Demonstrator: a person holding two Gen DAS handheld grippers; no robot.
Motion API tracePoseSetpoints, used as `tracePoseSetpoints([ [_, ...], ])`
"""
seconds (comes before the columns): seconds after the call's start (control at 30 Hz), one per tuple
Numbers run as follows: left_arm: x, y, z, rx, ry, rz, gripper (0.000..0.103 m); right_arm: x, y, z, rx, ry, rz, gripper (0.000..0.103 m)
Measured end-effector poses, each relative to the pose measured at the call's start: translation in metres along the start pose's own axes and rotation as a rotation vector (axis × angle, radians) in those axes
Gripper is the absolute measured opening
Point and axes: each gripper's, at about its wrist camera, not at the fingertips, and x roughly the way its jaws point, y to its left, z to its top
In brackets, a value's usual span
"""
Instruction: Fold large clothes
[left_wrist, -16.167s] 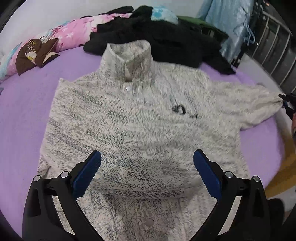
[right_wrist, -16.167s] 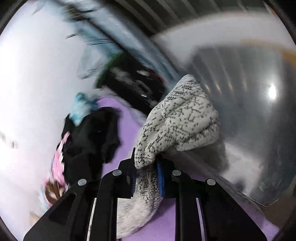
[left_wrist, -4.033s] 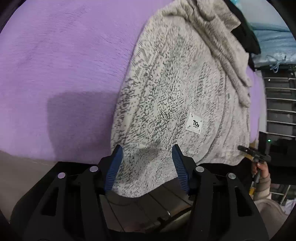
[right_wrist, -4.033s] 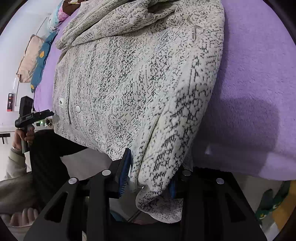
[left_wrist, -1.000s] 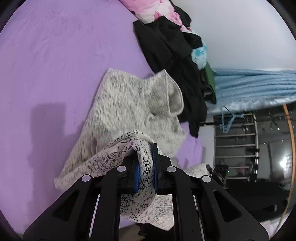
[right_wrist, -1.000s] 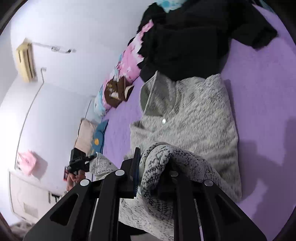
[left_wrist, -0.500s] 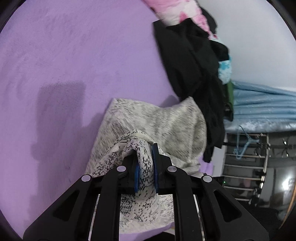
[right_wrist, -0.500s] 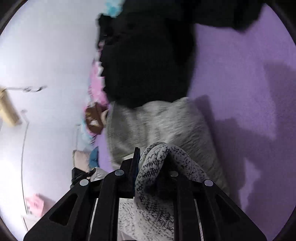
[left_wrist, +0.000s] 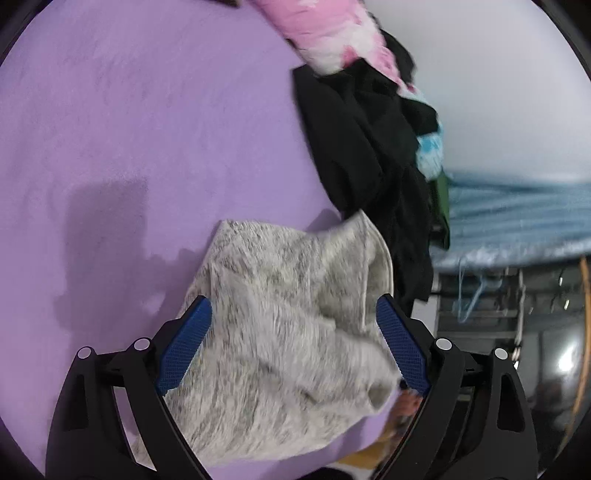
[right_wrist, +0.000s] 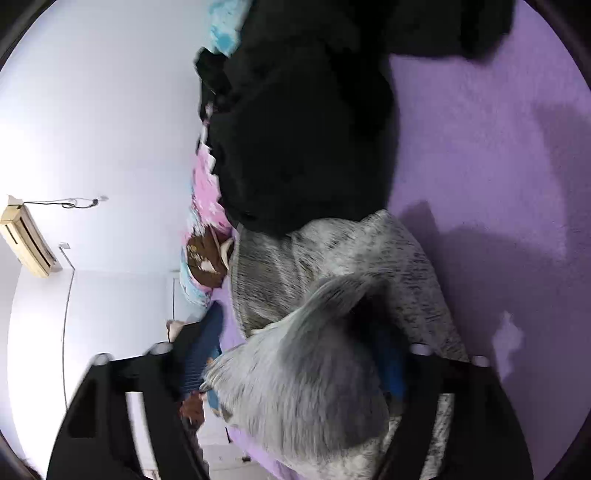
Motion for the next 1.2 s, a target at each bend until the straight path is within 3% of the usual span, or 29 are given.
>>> tracePoseSetpoints([
  [0.13,-0.026,-0.002,-0.054,0.075,-0.074,0.023,0.093,-0.014,0.039,-0.01,-0.141,-0.012,-0.067,0.091],
  [0.27,-0.037,0.017,-0.117,0.115,-0.152,0.041,0.094,-0.019,0.087,-0.032,-0.32,-0.034,-0.171,0.095],
  [0.37,-0.027,0.033,-0.155,0.163,-0.149,0.063,0.094,-0.006,0.138,-0.061,-0.522,-0.007,-0.233,0.096],
  [0.4,-0.021,0.038,-0.164,0.194,-0.15,0.077,0.094,0.004,0.164,-0.078,-0.635,-0.016,-0.315,0.096],
  [0.47,-0.012,0.044,-0.17,0.22,-0.144,0.111,0.094,0.006,0.194,-0.106,-0.799,-0.011,-0.355,0.096],
  [0.53,-0.006,0.048,-0.169,0.24,-0.148,0.143,0.094,0.036,0.224,-0.138,-0.926,0.076,-0.365,0.096],
  [0.7,-0.005,0.058,-0.162,0.233,-0.143,0.106,0.094,0.114,0.275,-0.21,-1.21,0.226,-0.417,0.096],
  [0.8,-0.006,0.06,-0.161,0.245,-0.136,0.142,0.094,0.151,0.291,-0.235,-1.271,0.297,-0.402,0.096],
  [1.0,-0.004,0.068,-0.159,0.239,-0.089,0.19,0.094,0.225,0.301,-0.279,-1.428,0.418,-0.471,0.096],
  [1.2,0.001,0.072,-0.153,0.223,-0.071,0.181,0.094,0.286,0.288,-0.301,-1.571,0.514,-0.639,0.096],
])
